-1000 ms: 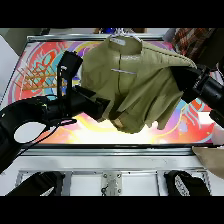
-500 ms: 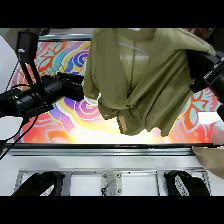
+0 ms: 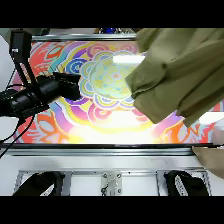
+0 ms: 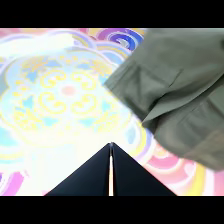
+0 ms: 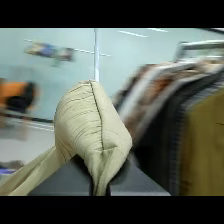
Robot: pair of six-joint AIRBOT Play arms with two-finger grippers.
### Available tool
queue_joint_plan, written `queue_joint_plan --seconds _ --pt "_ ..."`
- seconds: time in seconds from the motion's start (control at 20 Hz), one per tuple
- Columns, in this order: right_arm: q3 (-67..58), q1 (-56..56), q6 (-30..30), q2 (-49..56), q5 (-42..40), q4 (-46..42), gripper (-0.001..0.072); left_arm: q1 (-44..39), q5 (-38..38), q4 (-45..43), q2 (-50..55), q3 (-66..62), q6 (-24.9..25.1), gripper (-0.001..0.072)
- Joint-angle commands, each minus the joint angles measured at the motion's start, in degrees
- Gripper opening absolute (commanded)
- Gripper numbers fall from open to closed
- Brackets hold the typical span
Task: Fold the clothes and pants, and hang the long-sleeved shirts on hangers.
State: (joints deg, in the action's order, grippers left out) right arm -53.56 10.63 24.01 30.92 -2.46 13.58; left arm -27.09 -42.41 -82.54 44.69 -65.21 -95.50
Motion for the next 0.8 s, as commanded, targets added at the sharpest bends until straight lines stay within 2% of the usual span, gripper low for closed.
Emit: queue_joint_plan --seconds 0.0,0.15,0.3,0.6,0.75 --pt "-0.07 0.0 6.43 -3.41 -19.58 -3.82 0.0008 0.07 -0.04 -0.46 -0.02 0.0 0.15 0.0014" --pt "-0.09 0.0 5.95 -5.09 -29.11 -12.48 0.0008 0.07 -0.04 -0.48 -0.02 0.0 0.15 0.0014" --pt "-0.63 0.02 5.95 -5.64 -37.31 -14.56 0.0008 0.07 -0.04 -0.48 -0.02 0.0 0.15 0.0014" --pt "-9.9 0.15 6.03 0.26 -42.64 -19.5 0.0008 0.07 -0.44 -0.48 -0.02 0.0 0.2 0.0014" --pt "-15.47 3.41 6.03 3.72 -42.95 -19.71 0.0008 0.07 -0.48 -0.48 -0.02 0.0 2.49 0.0014"
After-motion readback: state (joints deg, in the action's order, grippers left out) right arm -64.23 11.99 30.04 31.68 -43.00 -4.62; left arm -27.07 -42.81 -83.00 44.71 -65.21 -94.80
